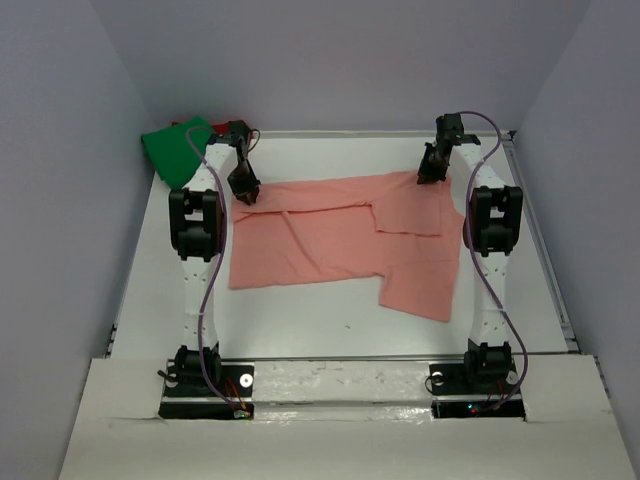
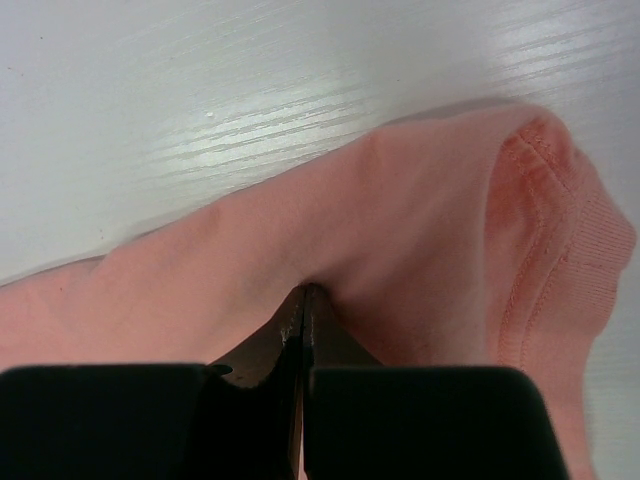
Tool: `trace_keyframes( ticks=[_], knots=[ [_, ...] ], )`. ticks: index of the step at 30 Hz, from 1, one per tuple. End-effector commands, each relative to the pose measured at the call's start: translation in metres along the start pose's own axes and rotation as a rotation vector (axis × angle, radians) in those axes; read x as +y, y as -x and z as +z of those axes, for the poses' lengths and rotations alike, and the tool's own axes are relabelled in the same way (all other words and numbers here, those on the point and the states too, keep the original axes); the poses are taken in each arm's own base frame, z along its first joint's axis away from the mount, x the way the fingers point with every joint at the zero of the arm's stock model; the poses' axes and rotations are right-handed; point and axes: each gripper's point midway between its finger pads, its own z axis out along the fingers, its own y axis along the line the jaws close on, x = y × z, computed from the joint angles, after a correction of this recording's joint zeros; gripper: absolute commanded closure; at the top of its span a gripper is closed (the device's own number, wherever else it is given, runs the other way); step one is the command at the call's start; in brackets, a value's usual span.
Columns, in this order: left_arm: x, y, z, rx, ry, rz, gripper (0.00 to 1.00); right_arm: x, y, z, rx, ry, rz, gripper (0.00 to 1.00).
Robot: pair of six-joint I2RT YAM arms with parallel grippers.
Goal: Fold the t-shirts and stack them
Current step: Fold the flattened tshirt in 1/3 of the way
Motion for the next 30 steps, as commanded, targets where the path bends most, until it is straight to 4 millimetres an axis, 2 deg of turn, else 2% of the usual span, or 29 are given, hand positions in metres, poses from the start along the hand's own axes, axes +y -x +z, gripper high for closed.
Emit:
trace_keyframes(
  ticks=[1,5,8,11,12,15,22,25,26,28,29,30],
  knots=[
    [0.007,0.006,0.014,-0.012,0.049,0.022,0.69,-0.012,-0.019,0.015,0.064,-0.023,0.001,1.0],
    [0.008,0.009,0.028,-0.008,0.052,0.015,0.69,-0.012,-0.019,0.021,0.065,-0.025,0.006,1.0],
    [0.006,0.013,0.034,-0.007,0.05,0.009,0.69,-0.006,-0.008,0.022,0.037,-0.006,0.01,1.0],
    [0.004,0.018,0.036,-0.02,0.043,0.001,0.69,-0.002,-0.004,0.029,0.033,0.012,0.012,1.0],
    [0.005,0.019,0.037,-0.021,0.043,-0.004,0.69,0.002,0.005,0.027,0.009,0.026,0.012,1.0],
    [0.006,0.022,0.039,-0.028,0.039,-0.01,0.69,0.004,0.01,0.032,-0.006,0.034,0.013,0.99],
    [0.009,0.033,0.036,-0.063,0.029,-0.039,0.69,0.009,0.03,0.024,-0.07,0.042,-0.003,0.99],
    [0.008,0.047,0.015,-0.124,0.02,-0.047,0.69,0.011,0.038,0.015,-0.103,0.047,-0.016,1.0],
    [0.004,0.061,-0.006,-0.186,-0.003,-0.056,0.69,0.012,0.043,0.003,-0.124,0.047,-0.022,1.0],
    [0.0,0.072,-0.031,-0.248,-0.022,-0.074,0.69,0.018,0.058,-0.012,-0.181,0.064,-0.03,1.0],
    [-0.003,0.087,-0.063,-0.322,-0.04,-0.084,0.69,0.025,0.071,-0.034,-0.225,0.083,-0.042,1.0],
    [-0.003,0.094,-0.08,-0.361,-0.045,-0.092,0.68,0.026,0.073,-0.041,-0.238,0.087,-0.045,1.0]
  ],
)
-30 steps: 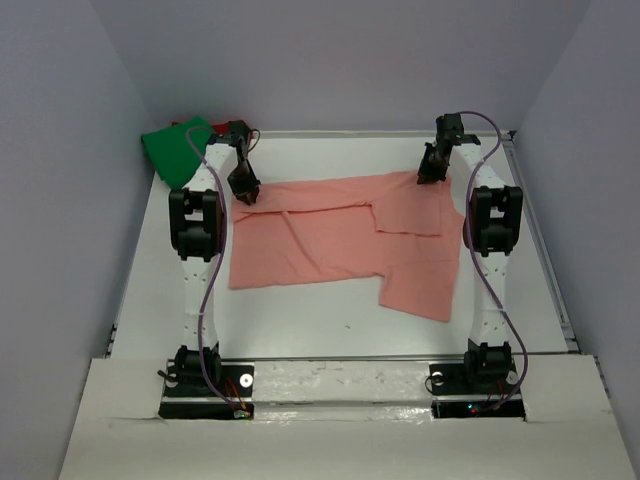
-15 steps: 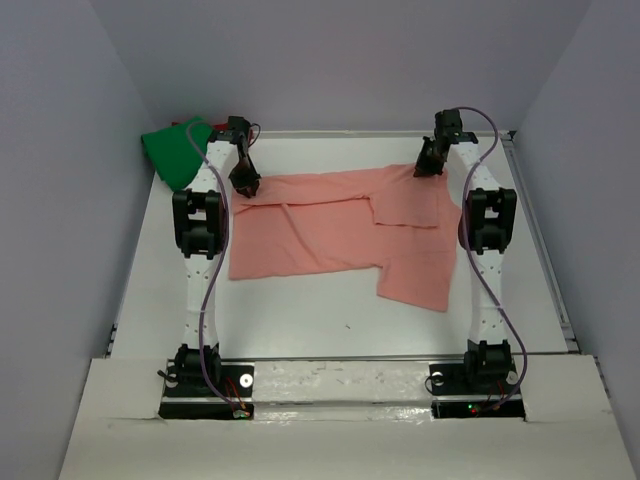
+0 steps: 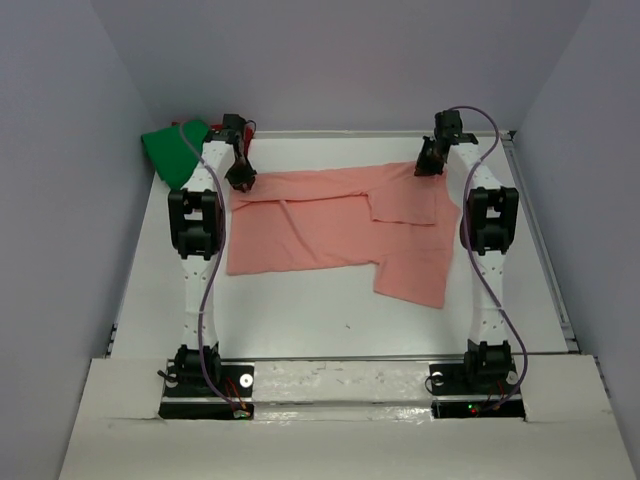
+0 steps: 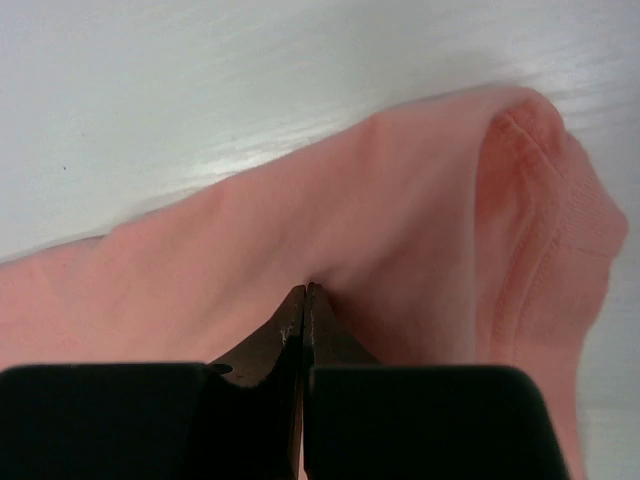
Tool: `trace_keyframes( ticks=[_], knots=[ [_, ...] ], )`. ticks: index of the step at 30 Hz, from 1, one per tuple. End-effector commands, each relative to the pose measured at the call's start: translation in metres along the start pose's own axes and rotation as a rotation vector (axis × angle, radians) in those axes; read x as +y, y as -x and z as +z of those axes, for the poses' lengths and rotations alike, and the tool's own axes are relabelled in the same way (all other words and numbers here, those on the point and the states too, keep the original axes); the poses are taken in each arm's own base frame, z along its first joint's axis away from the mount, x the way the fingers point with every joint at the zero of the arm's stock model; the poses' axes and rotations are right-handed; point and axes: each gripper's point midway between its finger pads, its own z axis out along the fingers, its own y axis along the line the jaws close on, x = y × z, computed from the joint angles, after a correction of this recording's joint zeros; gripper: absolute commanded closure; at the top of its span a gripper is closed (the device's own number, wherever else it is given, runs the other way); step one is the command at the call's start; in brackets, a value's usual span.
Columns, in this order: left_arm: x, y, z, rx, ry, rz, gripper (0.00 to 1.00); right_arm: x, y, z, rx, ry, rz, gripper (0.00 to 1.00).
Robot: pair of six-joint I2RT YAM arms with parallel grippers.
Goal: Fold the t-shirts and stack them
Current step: Fold the flattened tshirt in 1/3 of the way, then grap the side of the flattened tshirt closest away from the robot with both arms
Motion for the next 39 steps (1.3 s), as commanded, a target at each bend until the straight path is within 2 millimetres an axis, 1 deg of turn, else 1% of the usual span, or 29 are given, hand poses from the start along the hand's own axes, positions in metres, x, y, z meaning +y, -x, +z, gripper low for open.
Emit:
trace_keyframes(
  ticks=[1,2,4,5,6,7,9,10,11,12,13,14,15,16,17,18,19,20,21,22,23,24,26,27,28,31,34,36,39],
  knots=[
    [-0.005,0.071,-0.098,-0.279,-0.042,-0.06,0.68,0.019,0.06,-0.061,-0.195,0.038,-0.047,1.0],
    [-0.006,0.078,-0.115,-0.315,-0.052,-0.066,0.67,0.022,0.066,-0.07,-0.215,0.045,-0.053,1.0],
    [-0.01,0.106,-0.183,-0.474,-0.108,-0.084,0.66,0.03,0.084,-0.1,-0.274,0.058,-0.071,0.99],
    [-0.01,0.111,-0.198,-0.508,-0.121,-0.083,0.65,0.03,0.095,-0.118,-0.308,0.063,-0.069,0.98],
    [-0.009,0.114,-0.211,-0.537,-0.13,-0.081,0.65,0.03,0.094,-0.117,-0.306,0.065,-0.072,0.96],
    [-0.008,0.116,-0.222,-0.561,-0.137,-0.079,0.64,0.034,0.1,-0.132,-0.329,0.076,-0.074,0.94],
    [-0.003,0.121,-0.257,-0.626,-0.148,-0.092,0.63,0.041,0.103,-0.148,-0.345,0.101,-0.08,0.84],
    [-0.001,0.12,-0.268,-0.639,-0.154,-0.096,0.63,0.046,0.107,-0.166,-0.367,0.117,-0.083,0.63],
    [0.002,0.117,-0.287,-0.659,-0.165,-0.104,0.63,0.051,0.106,-0.175,-0.367,0.142,-0.074,0.56],
    [0.003,0.114,-0.295,-0.665,-0.173,-0.107,0.63,0.055,0.104,-0.185,-0.367,0.163,-0.07,0.53],
    [0.007,0.102,-0.285,-0.628,-0.164,-0.104,0.62,0.062,0.107,-0.213,-0.396,0.192,-0.069,0.51],
    [0.01,0.093,-0.282,-0.609,-0.164,-0.111,0.6,0.063,0.102,-0.224,-0.39,0.198,-0.055,0.47],
    [0.013,0.081,-0.293,-0.599,-0.19,-0.137,0.6,0.054,0.076,-0.217,-0.314,0.175,-0.008,0.47],
    [0.02,0.057,-0.267,-0.514,-0.162,-0.135,0.6,0.054,0.07,-0.244,-0.328,0.179,-0.002,0.47],
    [0.023,0.038,-0.267,-0.463,-0.179,-0.132,0.6,0.05,0.057,-0.249,-0.301,0.17,0.027,0.46],
    [0.027,0.023,-0.26,-0.417,-0.171,-0.147,0.61,0.037,0.024,-0.239,-0.218,0.139,0.048,0.46],
    [0.038,-0.01,-0.231,-0.321,-0.131,-0.137,0.62,0.033,0.004,-0.243,-0.177,0.137,0.058,0.45],
    [0.043,-0.025,-0.233,-0.306,-0.143,-0.137,0.62,0.034,-0.007,-0.269,-0.195,0.157,0.059,0.44],
    [0.045,-0.043,-0.227,-0.268,-0.151,-0.132,0.62,0.032,-0.024,-0.275,-0.17,0.165,0.08,0.43],
    [0.06,-0.075,-0.205,-0.193,-0.111,-0.129,0.62,0.018,-0.064,-0.265,-0.078,0.139,0.102,0.43],
    [0.063,-0.085,-0.213,-0.207,-0.137,-0.128,0.62,0.017,-0.079,-0.29,-0.087,0.15,0.108,0.43],
    [0.075,-0.111,-0.198,-0.15,-0.107,-0.123,0.62,0.005,-0.109,-0.286,-0.03,0.122,0.122,0.43],
    [0.083,-0.128,-0.197,-0.128,-0.104,-0.116,0.62,-0.001,-0.134,-0.301,-0.008,0.119,0.127,0.43],
    [0.091,-0.142,-0.197,-0.113,-0.094,-0.113,0.62,-0.004,-0.148,-0.318,-0.007,0.12,0.13,0.42],
    [0.095,-0.15,-0.198,-0.102,-0.089,-0.108,0.62,-0.01,-0.168,-0.317,0.035,0.111,0.141,0.42],
    [0.105,-0.171,-0.197,-0.079,-0.077,-0.106,0.62,-0.015,-0.202,-0.333,0.073,0.124,0.173,0.42],
    [0.114,-0.189,-0.194,-0.05,-0.065,-0.114,0.62,-0.024,-0.242,-0.33,0.152,0.115,0.223,0.42],
    [0.121,-0.213,-0.182,0.0,-0.06,-0.117,0.62,-0.03,-0.27,-0.329,0.189,0.121,0.251,0.42],
    [0.122,-0.225,-0.178,0.015,-0.083,-0.135,0.61,-0.037,-0.304,-0.32,0.263,0.117,0.292,0.41]
  ],
)
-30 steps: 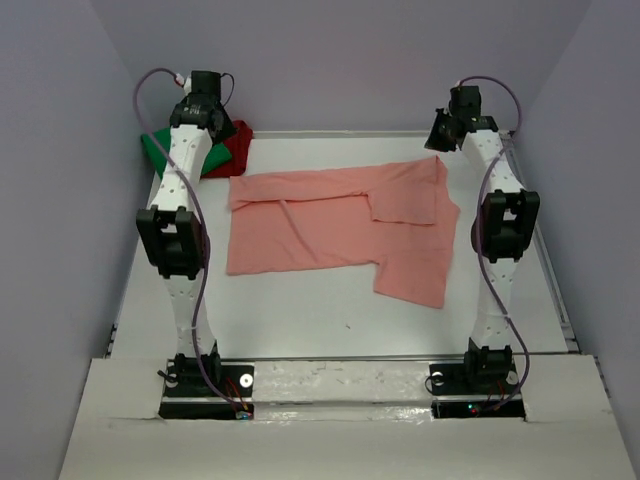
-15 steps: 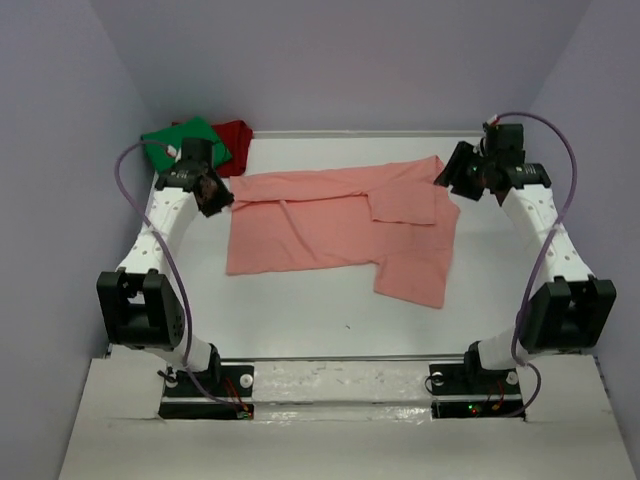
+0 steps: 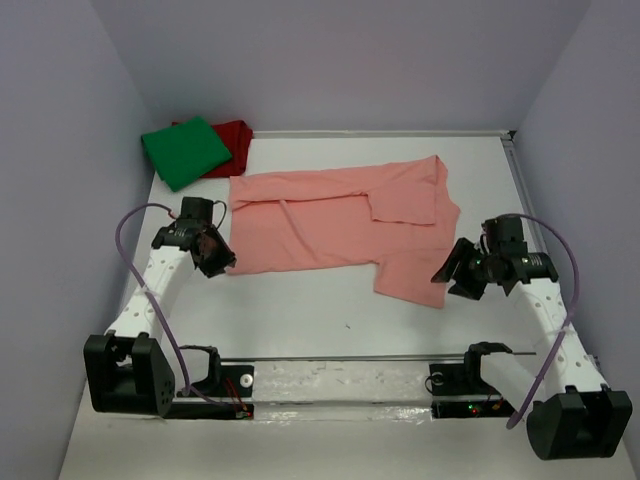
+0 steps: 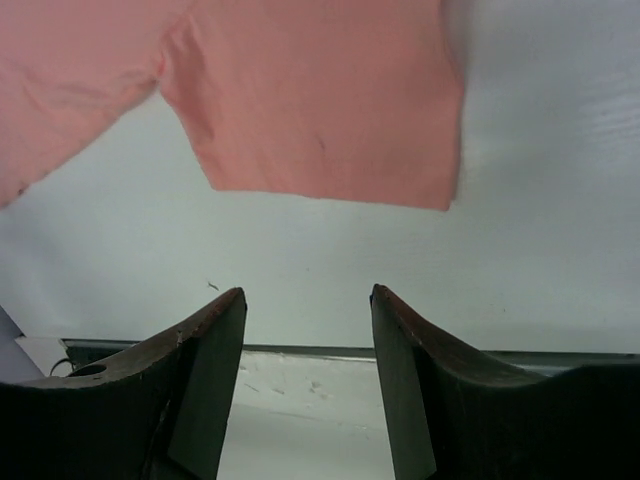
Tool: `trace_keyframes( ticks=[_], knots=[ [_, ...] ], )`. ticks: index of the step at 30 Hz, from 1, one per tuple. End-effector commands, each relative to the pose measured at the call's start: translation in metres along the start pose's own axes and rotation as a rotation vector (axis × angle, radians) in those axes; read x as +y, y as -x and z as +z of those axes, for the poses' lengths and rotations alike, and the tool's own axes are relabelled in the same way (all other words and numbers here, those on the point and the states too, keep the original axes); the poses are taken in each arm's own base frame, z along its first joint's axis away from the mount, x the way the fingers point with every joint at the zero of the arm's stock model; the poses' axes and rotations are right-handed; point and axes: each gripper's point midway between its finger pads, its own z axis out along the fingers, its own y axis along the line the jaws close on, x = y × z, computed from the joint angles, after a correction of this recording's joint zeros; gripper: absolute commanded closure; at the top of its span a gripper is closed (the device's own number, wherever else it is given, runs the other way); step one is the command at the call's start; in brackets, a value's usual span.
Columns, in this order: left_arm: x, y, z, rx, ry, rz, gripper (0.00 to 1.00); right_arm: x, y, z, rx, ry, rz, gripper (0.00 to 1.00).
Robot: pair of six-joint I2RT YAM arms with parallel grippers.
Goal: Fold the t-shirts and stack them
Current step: Grap the side of the flattened tshirt closest away from the robot with both arms
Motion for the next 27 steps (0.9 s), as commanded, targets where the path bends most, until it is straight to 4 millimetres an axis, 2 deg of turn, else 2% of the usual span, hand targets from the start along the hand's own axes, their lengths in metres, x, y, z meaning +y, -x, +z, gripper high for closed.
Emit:
trace_keyframes(
  ticks=[1,5,7,11,14,18,27],
  knots=[
    [0.01,-0.032,0.014,0.082,0.004,-0.022,0.61,-0.014,-0.036,0.009,0.093,0.004,0.08,0.41],
    [0.007,-0.04,0.026,0.102,-0.018,-0.056,0.61,-0.012,-0.038,0.01,0.074,0.023,0.102,0.39],
    [0.006,-0.041,0.032,0.109,-0.023,-0.072,0.6,-0.015,-0.042,0.018,0.099,0.018,0.128,0.39],
    [0.001,-0.031,0.044,0.093,-0.01,-0.091,0.49,-0.017,-0.046,0.032,0.104,0.031,0.18,0.38],
    [-0.005,-0.024,0.046,0.079,-0.023,-0.102,0.42,-0.018,-0.041,0.04,0.082,0.034,0.193,0.36],
    [-0.011,-0.019,0.047,0.07,-0.047,-0.118,0.36,-0.029,-0.038,0.052,0.077,-0.029,0.231,0.35],
    [-0.005,-0.013,0.049,0.061,-0.04,-0.14,0.32,-0.056,-0.026,0.06,0.001,-0.18,0.275,0.37]
  ],
)
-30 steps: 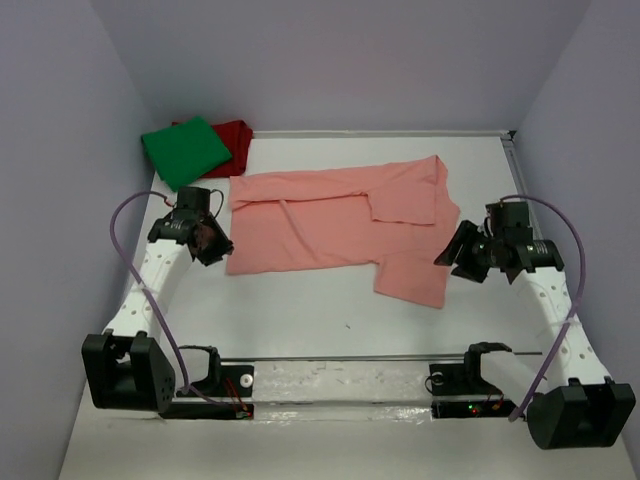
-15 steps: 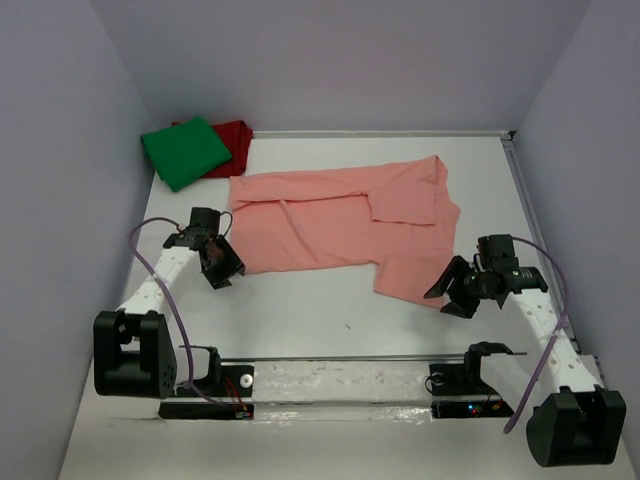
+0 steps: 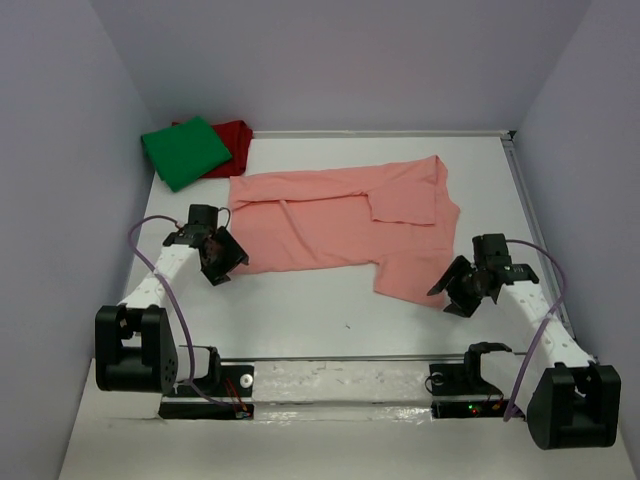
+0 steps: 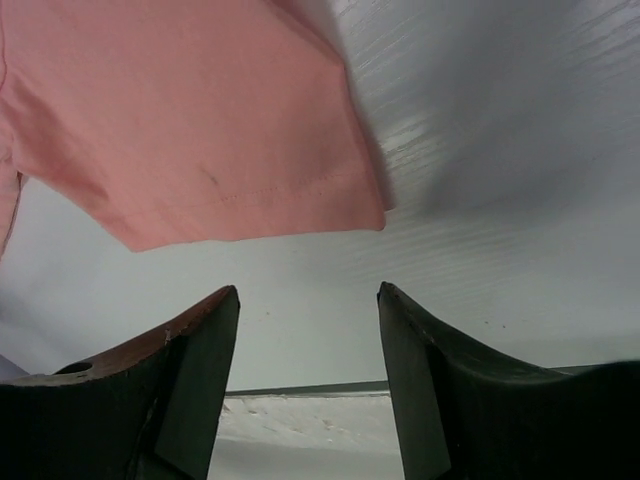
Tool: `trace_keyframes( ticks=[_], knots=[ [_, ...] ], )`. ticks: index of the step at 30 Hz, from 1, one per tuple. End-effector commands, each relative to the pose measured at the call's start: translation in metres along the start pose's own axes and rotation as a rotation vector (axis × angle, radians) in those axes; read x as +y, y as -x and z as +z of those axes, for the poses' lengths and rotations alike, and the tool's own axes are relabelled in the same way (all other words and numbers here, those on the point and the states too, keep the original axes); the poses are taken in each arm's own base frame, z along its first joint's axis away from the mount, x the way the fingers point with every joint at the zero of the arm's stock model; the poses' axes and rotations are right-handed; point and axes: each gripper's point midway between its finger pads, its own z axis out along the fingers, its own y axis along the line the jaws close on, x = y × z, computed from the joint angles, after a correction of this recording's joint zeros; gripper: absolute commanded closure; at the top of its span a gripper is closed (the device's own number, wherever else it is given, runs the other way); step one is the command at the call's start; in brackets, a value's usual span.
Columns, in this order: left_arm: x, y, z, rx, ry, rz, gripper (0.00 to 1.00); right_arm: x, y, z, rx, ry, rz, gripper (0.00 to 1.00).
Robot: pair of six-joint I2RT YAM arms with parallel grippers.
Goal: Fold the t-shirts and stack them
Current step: Grap the side of the flattened tshirt closest away from the robot with both arms
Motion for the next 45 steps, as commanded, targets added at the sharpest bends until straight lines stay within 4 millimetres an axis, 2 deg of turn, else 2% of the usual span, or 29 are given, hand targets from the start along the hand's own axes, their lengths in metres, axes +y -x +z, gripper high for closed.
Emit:
trace_keyframes(
  ticks=[1,7,13,16,17,19,20,21,25,32,34,42,43,44,45],
  knots=[
    [-0.005,0.013,-0.004,-0.027,-0.023,-0.026,0.31,-0.007,0.019,0.004,-0.089,-0.054,0.036,0.37],
    [0.01,0.018,0.0,-0.019,-0.018,-0.077,0.31,-0.02,0.018,0.019,-0.052,-0.141,0.068,0.38],
    [0.019,0.022,0.001,-0.021,-0.011,-0.096,0.31,-0.026,0.018,0.033,-0.052,-0.151,0.072,0.41],
    [0.02,0.026,-0.001,-0.031,-0.012,-0.099,0.31,-0.025,0.022,0.037,-0.071,-0.144,0.072,0.51],
    [0.021,0.027,-0.001,-0.032,-0.012,-0.097,0.31,-0.027,0.021,0.039,-0.065,-0.153,0.073,0.63],
    [0.021,0.028,-0.001,-0.034,-0.01,-0.101,0.31,-0.027,0.024,0.04,-0.072,-0.161,0.076,0.74],
    [0.021,0.029,-0.002,-0.035,-0.011,-0.1,0.31,-0.027,0.025,0.041,-0.073,-0.162,0.076,0.83],
    [0.021,0.03,-0.002,-0.037,-0.009,-0.1,0.31,-0.028,0.026,0.043,-0.071,-0.173,0.077,0.83],
    [0.022,0.032,-0.003,-0.04,-0.006,-0.101,0.3,-0.028,0.03,0.047,-0.07,-0.185,0.072,0.81],
    [0.021,0.038,-0.007,-0.057,-0.014,-0.101,0.3,-0.027,0.033,0.046,-0.072,-0.196,0.068,0.61],
    [0.021,0.037,-0.006,-0.055,-0.018,-0.102,0.3,-0.027,0.034,0.043,-0.077,-0.207,0.071,0.58],
    [0.02,0.036,-0.006,-0.05,-0.025,-0.1,0.3,-0.029,0.036,0.037,-0.087,-0.23,0.085,0.59],
    [0.02,0.036,-0.005,-0.048,-0.024,-0.101,0.3,-0.029,0.038,0.037,-0.1,-0.233,0.087,0.62],
    [0.02,0.036,-0.005,-0.047,-0.026,-0.1,0.3,-0.032,0.041,0.037,-0.116,-0.249,0.086,0.72],
    [0.021,0.035,-0.004,-0.046,-0.025,-0.1,0.3,-0.034,0.043,0.038,-0.121,-0.259,0.085,0.75]
  ],
)
